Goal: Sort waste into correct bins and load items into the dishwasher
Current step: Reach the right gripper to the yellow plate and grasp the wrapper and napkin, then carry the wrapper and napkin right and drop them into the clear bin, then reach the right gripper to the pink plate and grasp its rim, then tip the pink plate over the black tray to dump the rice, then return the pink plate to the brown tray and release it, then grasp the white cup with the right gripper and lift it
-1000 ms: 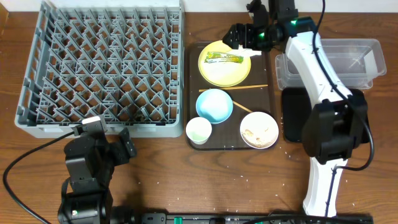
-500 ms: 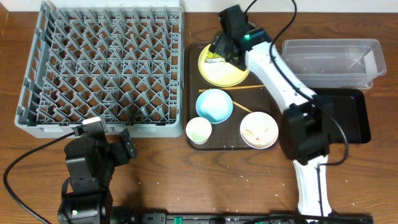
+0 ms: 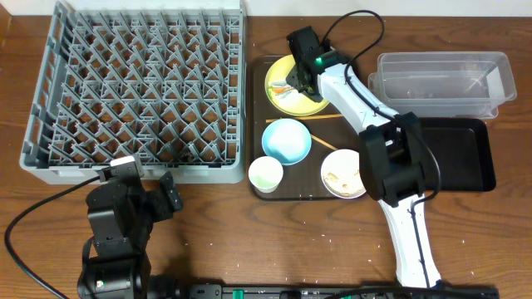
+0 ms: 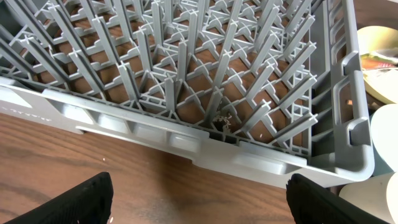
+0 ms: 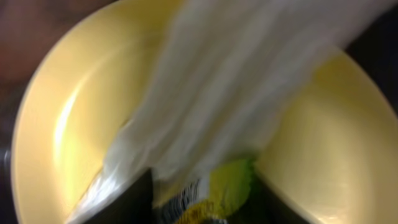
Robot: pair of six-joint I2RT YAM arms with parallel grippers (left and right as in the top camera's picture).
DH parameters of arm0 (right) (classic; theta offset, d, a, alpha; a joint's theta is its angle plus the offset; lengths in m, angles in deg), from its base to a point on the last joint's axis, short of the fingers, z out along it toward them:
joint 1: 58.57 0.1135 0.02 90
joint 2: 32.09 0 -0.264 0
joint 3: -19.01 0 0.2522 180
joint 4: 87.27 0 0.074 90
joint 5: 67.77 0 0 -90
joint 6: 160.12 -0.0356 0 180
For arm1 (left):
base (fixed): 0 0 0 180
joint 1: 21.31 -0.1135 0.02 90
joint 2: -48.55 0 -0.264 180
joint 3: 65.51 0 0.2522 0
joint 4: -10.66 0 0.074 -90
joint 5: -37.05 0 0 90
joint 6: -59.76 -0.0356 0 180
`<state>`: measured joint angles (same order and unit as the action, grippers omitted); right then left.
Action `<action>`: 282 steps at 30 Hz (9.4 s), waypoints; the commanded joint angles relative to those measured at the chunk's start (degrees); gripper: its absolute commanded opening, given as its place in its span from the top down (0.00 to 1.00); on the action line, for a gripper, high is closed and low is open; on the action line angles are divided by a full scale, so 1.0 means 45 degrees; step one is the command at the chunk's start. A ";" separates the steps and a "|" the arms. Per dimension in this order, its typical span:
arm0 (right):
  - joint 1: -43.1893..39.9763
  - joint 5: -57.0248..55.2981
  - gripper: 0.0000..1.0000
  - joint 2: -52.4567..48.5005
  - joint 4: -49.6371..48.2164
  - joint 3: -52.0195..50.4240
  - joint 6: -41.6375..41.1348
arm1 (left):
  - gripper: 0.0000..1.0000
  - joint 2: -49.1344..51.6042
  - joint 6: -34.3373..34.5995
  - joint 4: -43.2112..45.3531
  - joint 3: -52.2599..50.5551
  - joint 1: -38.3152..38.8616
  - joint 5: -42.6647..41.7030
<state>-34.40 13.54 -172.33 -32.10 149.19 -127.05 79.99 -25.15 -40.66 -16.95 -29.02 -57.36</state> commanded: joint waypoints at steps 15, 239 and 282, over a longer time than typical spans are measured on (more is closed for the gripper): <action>-0.1015 0.0937 0.99 0.3075 0.1477 0.0359 0.2399 | 0.09 -0.0015 -0.0073 -0.0039 0.0233 0.0029 -0.0121; 0.1637 0.3696 0.99 0.9306 0.0636 -1.1623 0.6611 | 0.09 -0.0015 -0.0073 -0.0039 0.0233 0.0029 -0.0121; 0.2973 0.4906 0.57 0.6742 0.3439 -0.6815 0.6465 | 0.09 -0.0015 -0.0078 -0.0029 0.0233 0.0029 -0.0117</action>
<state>-21.81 35.57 -140.53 -16.73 118.83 -96.98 79.99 -25.15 -40.71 -16.95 -29.02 -57.36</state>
